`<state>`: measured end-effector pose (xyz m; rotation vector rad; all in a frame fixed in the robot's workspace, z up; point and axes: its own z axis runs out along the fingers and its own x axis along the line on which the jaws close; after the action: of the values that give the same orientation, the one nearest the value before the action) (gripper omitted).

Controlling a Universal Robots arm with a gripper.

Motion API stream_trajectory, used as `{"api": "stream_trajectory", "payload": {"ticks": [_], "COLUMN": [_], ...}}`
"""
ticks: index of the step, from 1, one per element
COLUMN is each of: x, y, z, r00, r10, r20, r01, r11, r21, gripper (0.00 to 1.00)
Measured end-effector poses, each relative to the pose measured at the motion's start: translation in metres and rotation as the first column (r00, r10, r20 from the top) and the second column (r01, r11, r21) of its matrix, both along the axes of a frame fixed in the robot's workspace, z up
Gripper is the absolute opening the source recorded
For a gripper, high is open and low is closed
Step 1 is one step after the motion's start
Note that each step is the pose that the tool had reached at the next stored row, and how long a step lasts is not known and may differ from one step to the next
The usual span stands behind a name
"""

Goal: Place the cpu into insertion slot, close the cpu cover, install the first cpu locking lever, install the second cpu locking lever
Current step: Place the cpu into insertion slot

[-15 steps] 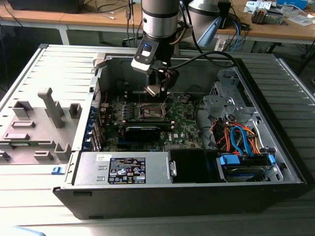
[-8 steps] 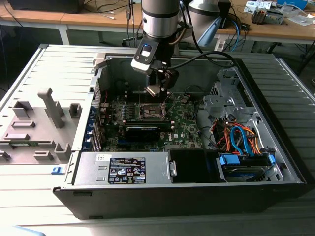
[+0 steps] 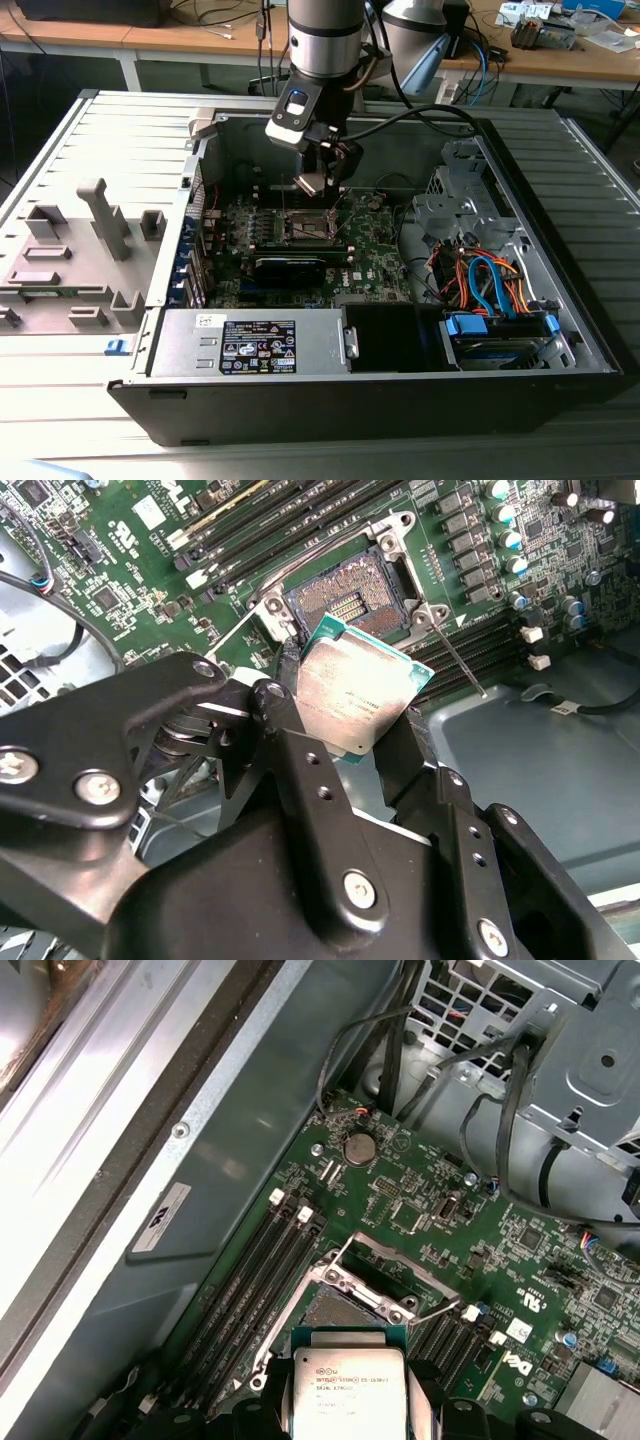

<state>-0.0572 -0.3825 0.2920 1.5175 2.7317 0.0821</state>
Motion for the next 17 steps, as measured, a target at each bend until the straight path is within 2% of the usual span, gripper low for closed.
{"api": "stream_trajectory", "payload": {"ticks": [17], "x": [0.0], "y": [0.0], "z": [-0.0003], "r00": [0.9998], "r10": [-0.021], "r20": [0.0], "r01": [0.021], "r11": [0.9998], "r21": [0.0], "gripper": [0.55]}}
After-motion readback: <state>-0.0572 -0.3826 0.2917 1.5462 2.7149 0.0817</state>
